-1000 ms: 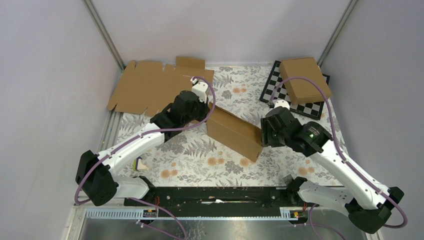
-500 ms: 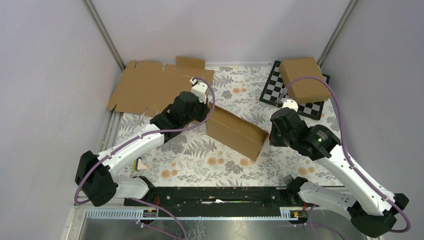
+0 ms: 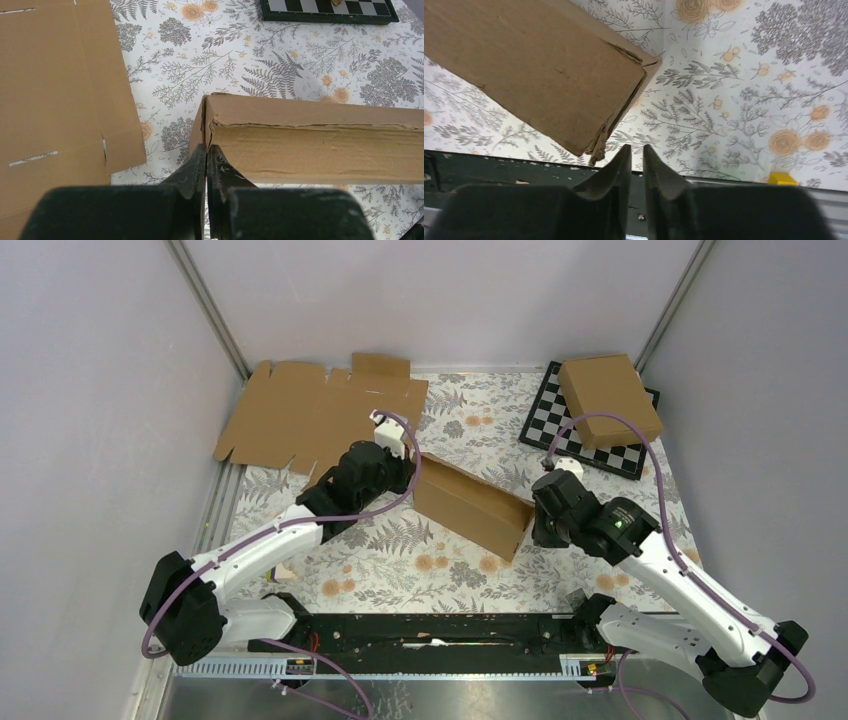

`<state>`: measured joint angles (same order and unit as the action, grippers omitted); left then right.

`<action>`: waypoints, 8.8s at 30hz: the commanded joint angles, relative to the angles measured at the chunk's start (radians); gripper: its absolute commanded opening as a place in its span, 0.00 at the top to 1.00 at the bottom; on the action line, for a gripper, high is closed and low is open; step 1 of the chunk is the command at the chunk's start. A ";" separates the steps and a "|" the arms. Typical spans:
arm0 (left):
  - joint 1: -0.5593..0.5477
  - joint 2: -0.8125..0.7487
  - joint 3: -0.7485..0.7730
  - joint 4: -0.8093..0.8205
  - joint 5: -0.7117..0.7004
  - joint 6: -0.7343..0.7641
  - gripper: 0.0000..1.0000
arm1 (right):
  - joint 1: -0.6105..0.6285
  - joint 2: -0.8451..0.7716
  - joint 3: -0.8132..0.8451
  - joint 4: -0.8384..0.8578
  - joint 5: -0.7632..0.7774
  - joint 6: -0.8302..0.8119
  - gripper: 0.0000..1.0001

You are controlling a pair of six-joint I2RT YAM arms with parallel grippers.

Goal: Fold the paper box

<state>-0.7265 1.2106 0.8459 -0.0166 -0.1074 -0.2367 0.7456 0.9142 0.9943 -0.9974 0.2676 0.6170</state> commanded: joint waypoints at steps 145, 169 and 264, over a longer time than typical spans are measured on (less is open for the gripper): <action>-0.045 -0.084 0.009 -0.191 -0.116 -0.134 0.54 | 0.472 0.382 0.148 0.063 0.386 -0.413 0.34; 0.251 0.032 0.234 -0.013 0.373 -0.444 0.01 | 0.472 0.341 0.078 0.144 0.329 -0.444 0.35; 0.243 0.116 -0.129 0.130 0.364 -0.373 0.46 | 0.288 0.101 0.180 -0.007 0.025 -0.202 1.00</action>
<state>-0.4755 1.2961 0.7723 0.1703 0.2825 -0.6445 1.0454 0.9779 1.0744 -0.9554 0.2779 0.4553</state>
